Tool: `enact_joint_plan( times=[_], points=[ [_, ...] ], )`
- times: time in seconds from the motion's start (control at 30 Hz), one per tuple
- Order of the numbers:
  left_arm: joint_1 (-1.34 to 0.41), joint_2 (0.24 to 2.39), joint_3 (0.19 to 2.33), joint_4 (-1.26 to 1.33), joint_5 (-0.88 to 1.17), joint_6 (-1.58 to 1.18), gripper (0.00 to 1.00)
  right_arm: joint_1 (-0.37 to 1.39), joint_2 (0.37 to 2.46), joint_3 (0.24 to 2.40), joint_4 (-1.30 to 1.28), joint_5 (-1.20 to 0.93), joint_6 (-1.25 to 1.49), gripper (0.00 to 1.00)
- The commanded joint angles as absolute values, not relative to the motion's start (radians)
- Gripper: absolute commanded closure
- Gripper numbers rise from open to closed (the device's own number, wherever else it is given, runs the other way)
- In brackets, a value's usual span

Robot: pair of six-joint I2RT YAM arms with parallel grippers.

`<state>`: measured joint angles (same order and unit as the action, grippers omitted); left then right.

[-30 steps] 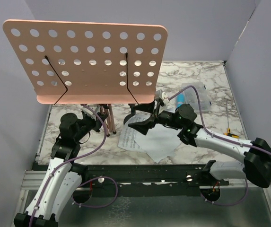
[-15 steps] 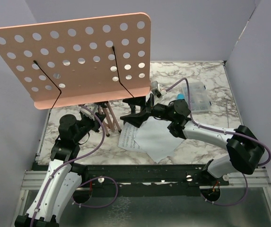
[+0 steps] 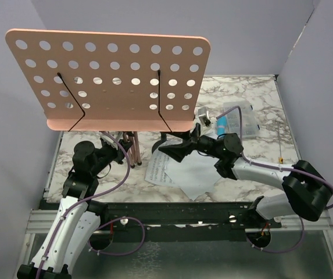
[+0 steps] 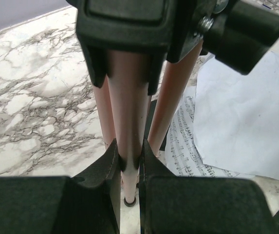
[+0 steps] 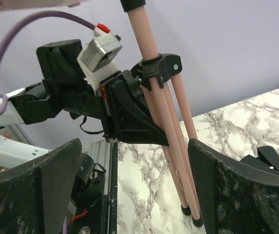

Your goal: Set up the instrument practice props

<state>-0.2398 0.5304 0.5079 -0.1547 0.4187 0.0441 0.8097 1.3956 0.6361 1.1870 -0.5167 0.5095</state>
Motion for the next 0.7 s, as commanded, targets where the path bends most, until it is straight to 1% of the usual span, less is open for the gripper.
enact_joint_plan(
  times=[0.0, 0.13, 0.27, 0.43, 0.53, 0.67],
  points=[
    [-0.247, 0.511, 0.506, -0.120, 0.478, -0.028, 1.00, 0.803, 1.291, 0.600, 1.192, -0.465, 0.502, 0.05],
    [-0.247, 0.504, 0.506, -0.120, 0.489, -0.027, 1.00, 0.796, 1.252, 0.592, 1.120, -0.453, 0.469, 0.05],
    [-0.247, 0.499, 0.506, -0.120, 0.507, -0.023, 1.00, 0.768, 1.281, 0.612, 1.105, -0.492, 0.488, 0.04],
    [-0.247, 0.505, 0.512, -0.120, 0.519, -0.023, 1.00, 0.698, 1.378, 0.683, 1.184, -0.661, 0.564, 0.05],
    [-0.248, 0.508, 0.512, -0.120, 0.532, -0.019, 1.00, 0.672, 1.468, 0.756, 1.249, -0.787, 0.623, 0.06],
    [-0.247, 0.507, 0.512, -0.120, 0.546, -0.015, 1.00, 0.663, 1.579, 0.873, 1.304, -0.890, 0.685, 0.08]
  ],
)
